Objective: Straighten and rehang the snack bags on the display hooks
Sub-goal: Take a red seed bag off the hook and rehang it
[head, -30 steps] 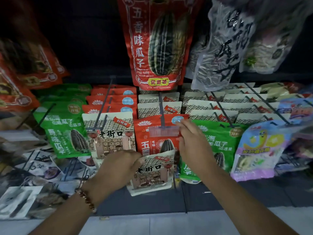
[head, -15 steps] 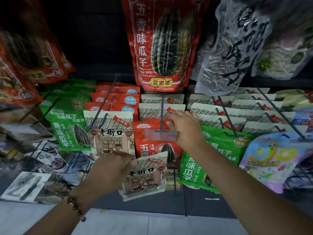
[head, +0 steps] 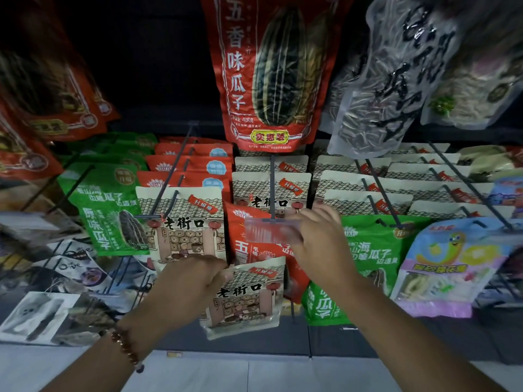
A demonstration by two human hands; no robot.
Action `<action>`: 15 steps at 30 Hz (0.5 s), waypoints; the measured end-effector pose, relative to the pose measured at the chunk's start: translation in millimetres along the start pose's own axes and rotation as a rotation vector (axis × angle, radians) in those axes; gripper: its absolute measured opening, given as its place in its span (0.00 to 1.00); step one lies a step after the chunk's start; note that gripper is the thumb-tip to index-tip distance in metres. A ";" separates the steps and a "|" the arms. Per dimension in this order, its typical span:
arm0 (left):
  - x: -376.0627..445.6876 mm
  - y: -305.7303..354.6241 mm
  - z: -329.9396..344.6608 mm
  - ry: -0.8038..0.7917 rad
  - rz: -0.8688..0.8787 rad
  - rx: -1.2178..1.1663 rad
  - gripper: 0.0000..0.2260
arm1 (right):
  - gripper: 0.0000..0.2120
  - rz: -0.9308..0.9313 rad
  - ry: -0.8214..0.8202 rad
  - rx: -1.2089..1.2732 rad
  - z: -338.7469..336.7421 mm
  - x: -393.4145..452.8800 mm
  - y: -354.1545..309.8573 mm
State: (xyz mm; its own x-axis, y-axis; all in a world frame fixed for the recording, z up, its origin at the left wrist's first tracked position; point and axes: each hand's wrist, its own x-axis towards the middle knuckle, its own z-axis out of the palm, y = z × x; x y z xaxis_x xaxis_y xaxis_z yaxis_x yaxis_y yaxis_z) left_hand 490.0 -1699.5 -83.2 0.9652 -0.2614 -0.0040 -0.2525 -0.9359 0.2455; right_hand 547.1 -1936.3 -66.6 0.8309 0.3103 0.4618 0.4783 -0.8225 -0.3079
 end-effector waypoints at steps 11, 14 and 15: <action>1.6 -19.1 -6.7 0.035 0.117 -0.067 0.13 | 0.12 0.014 0.030 0.148 -13.5 -37.8 -17.0; 0.7 -25.2 -8.7 0.092 0.146 -0.122 0.15 | 0.10 -0.034 0.033 0.141 -25.2 -45.4 -28.5; 0.6 -27.8 -9.7 0.091 0.141 -0.141 0.16 | 0.10 -0.050 0.033 0.133 -28.9 -47.5 -31.9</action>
State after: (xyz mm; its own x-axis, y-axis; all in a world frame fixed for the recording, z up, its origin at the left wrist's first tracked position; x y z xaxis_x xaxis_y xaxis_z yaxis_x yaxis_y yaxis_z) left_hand 498.2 -1671.4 -80.6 0.9246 -0.3594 0.1260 -0.3799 -0.8475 0.3708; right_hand 484.2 -1938.6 -54.6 0.7964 0.3315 0.5059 0.5541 -0.7351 -0.3906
